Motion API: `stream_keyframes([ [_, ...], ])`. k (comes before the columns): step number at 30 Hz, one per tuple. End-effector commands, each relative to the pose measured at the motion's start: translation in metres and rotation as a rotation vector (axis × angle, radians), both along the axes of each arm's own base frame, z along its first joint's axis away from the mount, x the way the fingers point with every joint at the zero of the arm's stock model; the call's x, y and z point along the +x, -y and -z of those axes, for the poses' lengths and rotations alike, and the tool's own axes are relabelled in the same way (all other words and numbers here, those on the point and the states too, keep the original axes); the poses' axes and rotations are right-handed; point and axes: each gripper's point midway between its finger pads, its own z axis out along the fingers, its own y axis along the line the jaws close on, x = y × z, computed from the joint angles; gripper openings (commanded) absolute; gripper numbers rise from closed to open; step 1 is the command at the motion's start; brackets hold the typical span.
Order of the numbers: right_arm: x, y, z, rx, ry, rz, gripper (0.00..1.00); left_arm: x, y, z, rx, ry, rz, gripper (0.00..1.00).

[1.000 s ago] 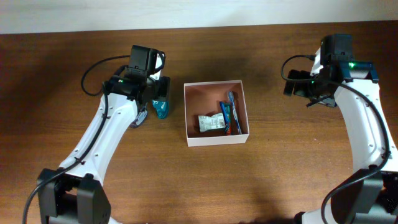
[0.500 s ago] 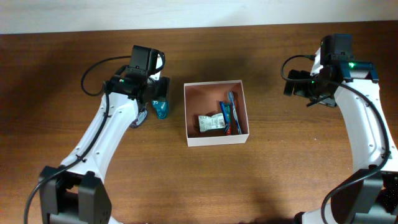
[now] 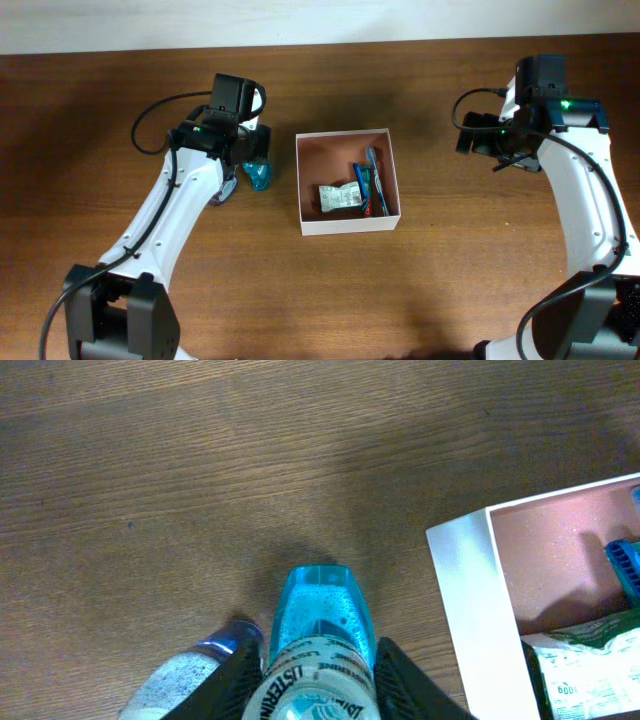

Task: Pack container
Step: 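Lift the Listerine bottle and carry it right over the box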

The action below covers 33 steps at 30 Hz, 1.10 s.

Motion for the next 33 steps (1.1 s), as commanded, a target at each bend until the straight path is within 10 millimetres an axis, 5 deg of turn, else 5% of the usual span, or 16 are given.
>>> stream_keyframes([
  [1, 0.001, 0.003, -0.004, -0.007, 0.012, 0.012, 0.98, 0.005, 0.001, -0.005, 0.003, 0.012, -0.003, 0.32],
  [10, 0.001, 0.003, -0.004, -0.007, 0.012, 0.012, 0.98, 0.002, 0.001, -0.031, -0.014, 0.072, -0.001, 0.22],
  [20, 0.001, 0.003, -0.004, -0.007, 0.012, 0.012, 0.98, -0.008, 0.002, -0.121, -0.082, 0.277, 0.012, 0.18],
  [26, 0.001, 0.003, -0.004, -0.008, 0.012, 0.012, 0.98, -0.020, 0.021, -0.167, -0.195, 0.368, 0.107, 0.18],
  [33, 0.001, 0.003, -0.004, -0.007, 0.012, 0.012, 0.98, -0.027, 0.050, -0.178, -0.205, 0.418, 0.358, 0.15],
])
